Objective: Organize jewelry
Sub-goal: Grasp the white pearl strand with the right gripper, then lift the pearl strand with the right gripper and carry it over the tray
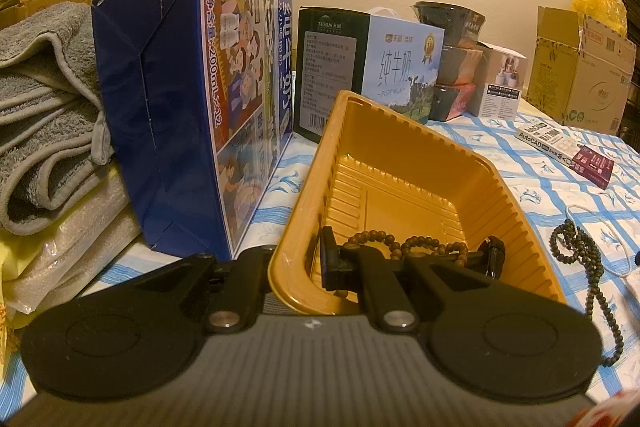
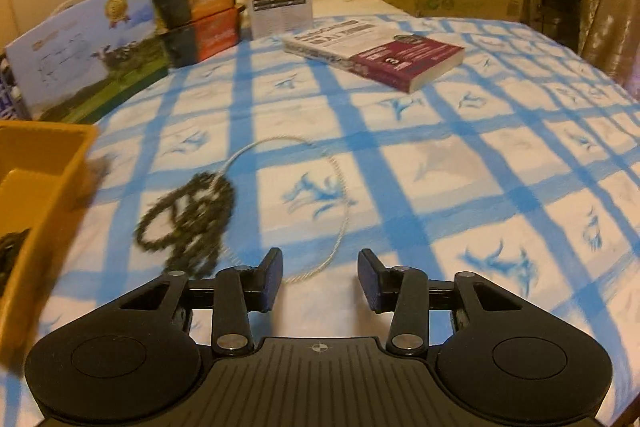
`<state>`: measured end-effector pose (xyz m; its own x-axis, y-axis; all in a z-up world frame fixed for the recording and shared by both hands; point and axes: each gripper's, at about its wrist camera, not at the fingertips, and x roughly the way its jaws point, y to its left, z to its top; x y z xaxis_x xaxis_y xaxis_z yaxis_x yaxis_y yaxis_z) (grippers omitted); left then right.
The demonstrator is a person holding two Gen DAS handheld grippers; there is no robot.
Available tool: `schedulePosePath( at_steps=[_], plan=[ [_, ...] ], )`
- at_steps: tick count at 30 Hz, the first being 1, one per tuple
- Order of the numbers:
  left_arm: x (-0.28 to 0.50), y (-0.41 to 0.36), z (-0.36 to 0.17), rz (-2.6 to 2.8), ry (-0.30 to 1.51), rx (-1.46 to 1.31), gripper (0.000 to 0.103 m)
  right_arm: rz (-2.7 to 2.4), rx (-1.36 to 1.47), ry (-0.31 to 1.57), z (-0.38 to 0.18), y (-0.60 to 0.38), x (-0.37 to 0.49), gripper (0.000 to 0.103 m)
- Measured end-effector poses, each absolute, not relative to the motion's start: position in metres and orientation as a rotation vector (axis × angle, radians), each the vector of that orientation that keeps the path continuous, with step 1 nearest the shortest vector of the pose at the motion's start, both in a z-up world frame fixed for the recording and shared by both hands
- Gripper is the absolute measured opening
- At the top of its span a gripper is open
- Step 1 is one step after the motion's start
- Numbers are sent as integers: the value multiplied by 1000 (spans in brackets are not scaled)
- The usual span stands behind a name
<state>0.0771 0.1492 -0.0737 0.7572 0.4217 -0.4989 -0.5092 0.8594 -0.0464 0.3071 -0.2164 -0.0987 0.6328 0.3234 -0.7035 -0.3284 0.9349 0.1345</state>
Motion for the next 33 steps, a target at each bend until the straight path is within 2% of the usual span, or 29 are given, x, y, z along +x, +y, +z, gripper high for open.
schedulePosePath(
  at_steps=[7,9,11,12,16,23,33],
  plan=[
    [77,149,-73,511,499,-186,8,354,-48,803,-112,-206,337,25],
    [77,149,-73,511,500,-185,8,343,-54,811,-117,-205,345,18],
    [77,149,-73,511,500,-185,8,338,-57,825,-122,-204,349,5],
    [77,149,-73,511,500,-185,8,343,-64,820,-122,-204,348,2],
    [77,150,-73,513,501,-186,8,363,-86,809,-120,-205,334,2],
    [77,149,-73,509,503,-181,8,303,34,806,-106,-244,286,2],
    [78,150,-72,510,503,-179,8,128,143,618,-37,-310,258,2]
  ],
)
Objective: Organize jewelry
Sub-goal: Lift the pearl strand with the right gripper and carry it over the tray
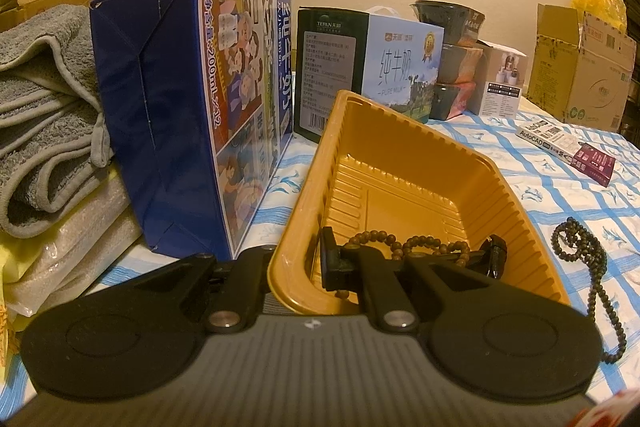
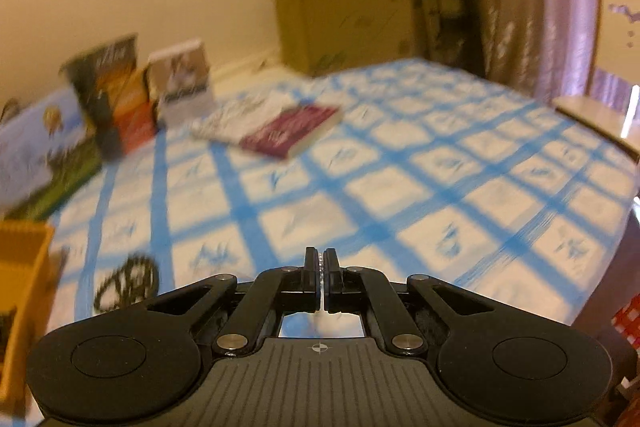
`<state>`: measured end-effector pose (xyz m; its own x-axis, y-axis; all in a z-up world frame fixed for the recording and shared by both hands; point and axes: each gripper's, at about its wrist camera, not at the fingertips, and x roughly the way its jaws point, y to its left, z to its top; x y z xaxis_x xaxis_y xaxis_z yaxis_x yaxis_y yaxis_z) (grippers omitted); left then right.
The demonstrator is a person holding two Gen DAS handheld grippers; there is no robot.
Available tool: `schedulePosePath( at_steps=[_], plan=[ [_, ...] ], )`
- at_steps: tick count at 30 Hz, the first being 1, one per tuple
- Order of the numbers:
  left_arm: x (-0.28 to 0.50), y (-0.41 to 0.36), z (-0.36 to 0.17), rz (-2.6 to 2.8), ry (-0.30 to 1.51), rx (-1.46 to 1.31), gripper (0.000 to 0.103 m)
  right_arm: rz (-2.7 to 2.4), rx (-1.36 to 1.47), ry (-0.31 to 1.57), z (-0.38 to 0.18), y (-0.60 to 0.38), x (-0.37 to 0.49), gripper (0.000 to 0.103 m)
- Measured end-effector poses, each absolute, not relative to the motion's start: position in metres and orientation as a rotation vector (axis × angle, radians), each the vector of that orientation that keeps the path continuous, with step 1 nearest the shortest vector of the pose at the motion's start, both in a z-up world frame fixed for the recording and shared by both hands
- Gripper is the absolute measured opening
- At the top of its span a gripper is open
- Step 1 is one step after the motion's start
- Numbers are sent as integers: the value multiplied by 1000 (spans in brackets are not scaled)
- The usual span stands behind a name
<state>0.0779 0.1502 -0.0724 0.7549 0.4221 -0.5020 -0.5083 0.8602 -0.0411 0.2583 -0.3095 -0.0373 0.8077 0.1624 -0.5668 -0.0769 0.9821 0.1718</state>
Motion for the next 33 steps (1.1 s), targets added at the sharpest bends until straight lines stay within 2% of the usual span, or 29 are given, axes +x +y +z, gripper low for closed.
schedulePosePath(
  at_steps=[20,33],
  plan=[
    [78,150,-74,512,504,-172,8,210,156,544,3,-301,249,2],
    [79,147,-71,509,495,-166,8,370,125,469,63,-268,234,2]
  ],
)
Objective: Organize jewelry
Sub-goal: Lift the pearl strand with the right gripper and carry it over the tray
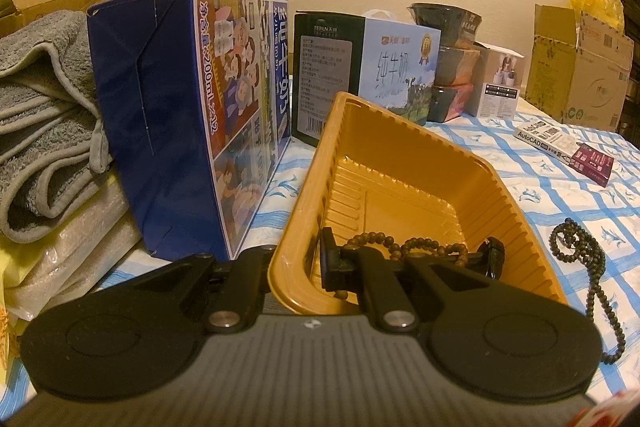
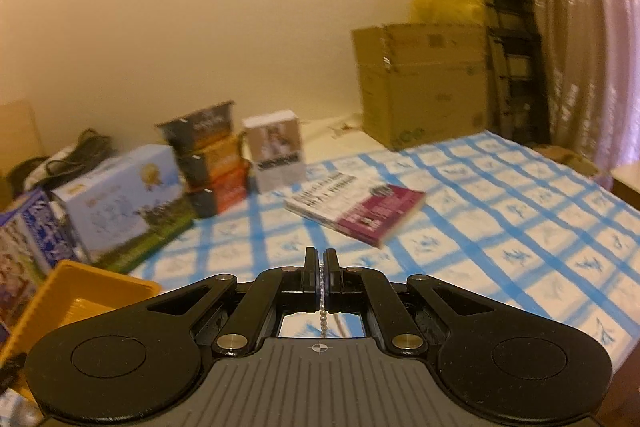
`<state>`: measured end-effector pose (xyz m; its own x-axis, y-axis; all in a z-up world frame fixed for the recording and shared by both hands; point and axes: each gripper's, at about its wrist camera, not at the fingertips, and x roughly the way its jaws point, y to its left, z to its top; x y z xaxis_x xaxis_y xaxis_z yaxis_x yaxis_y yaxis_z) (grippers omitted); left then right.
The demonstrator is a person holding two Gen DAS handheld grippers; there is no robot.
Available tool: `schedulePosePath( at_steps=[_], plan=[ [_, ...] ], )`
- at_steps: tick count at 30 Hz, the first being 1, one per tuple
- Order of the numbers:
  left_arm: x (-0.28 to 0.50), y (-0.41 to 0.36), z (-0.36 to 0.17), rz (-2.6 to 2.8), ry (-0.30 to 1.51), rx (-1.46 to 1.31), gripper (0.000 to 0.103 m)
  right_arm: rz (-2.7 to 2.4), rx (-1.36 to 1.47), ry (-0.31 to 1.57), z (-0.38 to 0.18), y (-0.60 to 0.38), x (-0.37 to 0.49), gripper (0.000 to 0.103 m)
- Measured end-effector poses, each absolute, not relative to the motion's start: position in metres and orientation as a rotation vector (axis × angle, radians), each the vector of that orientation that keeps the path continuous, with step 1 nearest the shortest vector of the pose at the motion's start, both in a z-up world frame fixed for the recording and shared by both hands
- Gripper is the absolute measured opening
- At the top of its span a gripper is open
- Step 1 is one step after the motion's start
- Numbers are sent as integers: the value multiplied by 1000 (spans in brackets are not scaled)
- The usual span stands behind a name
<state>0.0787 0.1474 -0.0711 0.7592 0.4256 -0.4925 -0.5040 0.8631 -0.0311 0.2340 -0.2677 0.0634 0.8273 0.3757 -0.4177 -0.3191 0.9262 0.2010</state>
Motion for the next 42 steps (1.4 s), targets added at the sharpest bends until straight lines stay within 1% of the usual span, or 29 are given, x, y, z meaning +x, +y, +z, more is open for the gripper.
schedulePosePath(
  at_steps=[6,26,35,42],
  plan=[
    [79,148,-72,512,498,-170,8,474,117,442,86,-238,221,2],
    [79,150,-70,508,480,-210,8,818,84,432,125,-121,200,2],
    [78,151,-69,504,479,-224,8,927,88,449,127,-70,201,2],
    [78,152,-69,501,480,-229,8,997,91,494,114,-24,203,2]
  ],
)
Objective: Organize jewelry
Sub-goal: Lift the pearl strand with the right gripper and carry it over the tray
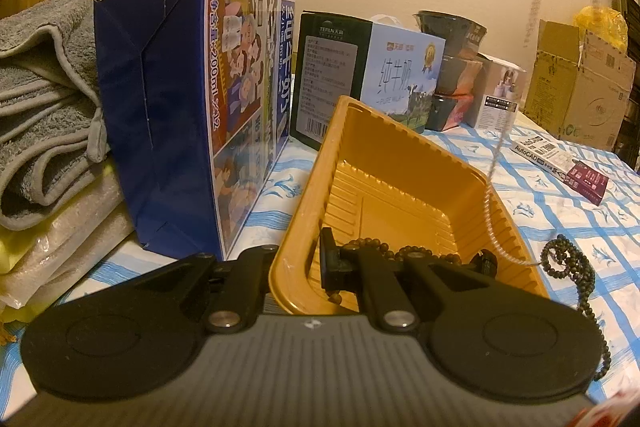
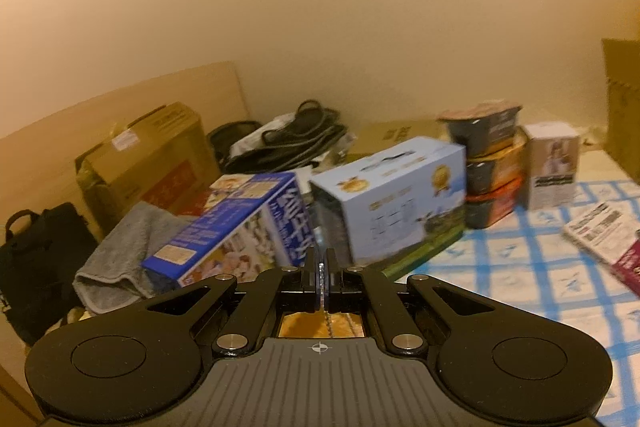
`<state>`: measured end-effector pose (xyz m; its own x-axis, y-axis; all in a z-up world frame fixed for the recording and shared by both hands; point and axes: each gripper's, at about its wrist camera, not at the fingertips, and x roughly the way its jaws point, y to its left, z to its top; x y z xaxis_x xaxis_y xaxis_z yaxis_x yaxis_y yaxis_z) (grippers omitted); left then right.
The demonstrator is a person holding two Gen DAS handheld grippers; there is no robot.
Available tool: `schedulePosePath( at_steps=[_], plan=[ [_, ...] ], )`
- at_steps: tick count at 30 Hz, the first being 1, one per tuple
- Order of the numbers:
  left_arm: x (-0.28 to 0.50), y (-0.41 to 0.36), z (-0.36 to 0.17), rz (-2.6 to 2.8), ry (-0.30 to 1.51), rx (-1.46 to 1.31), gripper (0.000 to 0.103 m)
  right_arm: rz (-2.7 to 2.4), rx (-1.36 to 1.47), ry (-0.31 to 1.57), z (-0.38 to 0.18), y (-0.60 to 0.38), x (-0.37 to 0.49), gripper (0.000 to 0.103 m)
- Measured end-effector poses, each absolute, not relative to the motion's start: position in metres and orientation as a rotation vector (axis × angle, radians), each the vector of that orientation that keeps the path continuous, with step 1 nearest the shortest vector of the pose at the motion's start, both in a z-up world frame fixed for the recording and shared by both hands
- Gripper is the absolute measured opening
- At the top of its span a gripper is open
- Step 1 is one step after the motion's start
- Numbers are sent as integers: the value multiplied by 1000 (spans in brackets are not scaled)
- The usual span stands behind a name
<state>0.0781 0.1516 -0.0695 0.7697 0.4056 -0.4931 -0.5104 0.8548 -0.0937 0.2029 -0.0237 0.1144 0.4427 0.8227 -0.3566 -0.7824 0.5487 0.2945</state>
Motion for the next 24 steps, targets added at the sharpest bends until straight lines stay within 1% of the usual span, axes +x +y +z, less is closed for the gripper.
schedulePosePath(
  at_steps=[8,16,24],
  plan=[
    [78,152,-69,496,479,-232,8,1064,161,529,98,9,202,2],
    [80,153,-68,494,477,-241,8,1052,149,712,38,26,217,2],
    [80,153,-68,491,474,-243,8,1011,124,781,5,28,221,2]
  ],
)
